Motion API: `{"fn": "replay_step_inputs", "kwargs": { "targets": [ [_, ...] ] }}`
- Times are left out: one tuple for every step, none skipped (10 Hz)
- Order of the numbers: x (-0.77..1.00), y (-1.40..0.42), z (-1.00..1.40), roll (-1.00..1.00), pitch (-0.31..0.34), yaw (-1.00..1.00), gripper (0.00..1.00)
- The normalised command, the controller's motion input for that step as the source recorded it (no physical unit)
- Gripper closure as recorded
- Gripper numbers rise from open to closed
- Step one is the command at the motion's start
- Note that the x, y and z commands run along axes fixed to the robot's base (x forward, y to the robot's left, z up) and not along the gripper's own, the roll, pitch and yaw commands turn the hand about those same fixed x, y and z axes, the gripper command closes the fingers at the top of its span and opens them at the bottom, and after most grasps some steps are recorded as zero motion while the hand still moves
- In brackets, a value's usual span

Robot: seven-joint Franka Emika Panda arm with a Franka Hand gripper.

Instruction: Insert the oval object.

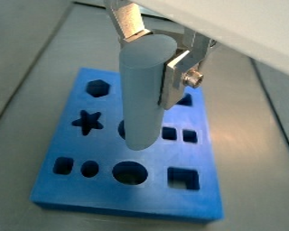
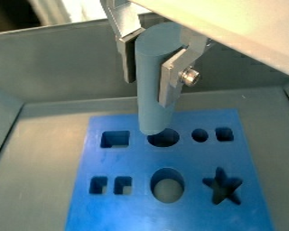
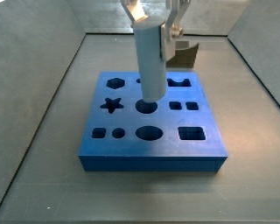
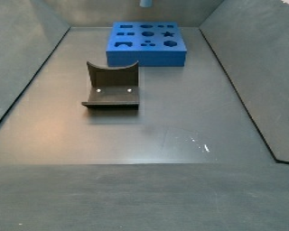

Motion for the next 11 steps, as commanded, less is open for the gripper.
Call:
{"fn": "replay_step_inputs", "kwargs": {
  "targets": [
    [0.01, -0.11, -0.25, 0.20, -0.020, -0.92, 1.00],
    [0.00, -0.01, -0.47, 0.32, 0.000, -0.85, 1.00],
    [0.00, -0.02, -0.33, 0.38, 0.020, -0.77, 1.00],
    [-0.05, -0.02, -0.26, 0.37, 0.031, -0.82, 1.00],
    [-0.12, -0.07, -0.11, 0.32, 0.054, -0.86, 1.00],
    [0.00, -0.17, 0.03, 0.16, 0.006, -0.89, 1.00],
    [0.01, -0.13, 0.00, 0.16, -0.003, -0.91, 1.00],
    [0.08, -0.11, 0.00, 0.16, -0.050, -0.91, 1.00],
    [0.13, -0.14, 0.00, 0.16, -0.049, -0.88, 1.00],
    [0.21, -0.26, -0.25, 0.09, -0.001, -0.78, 1.00],
    [0.26, -0.31, -0.37, 0.04, 0.016, -0.65, 1.00]
  ]
}}
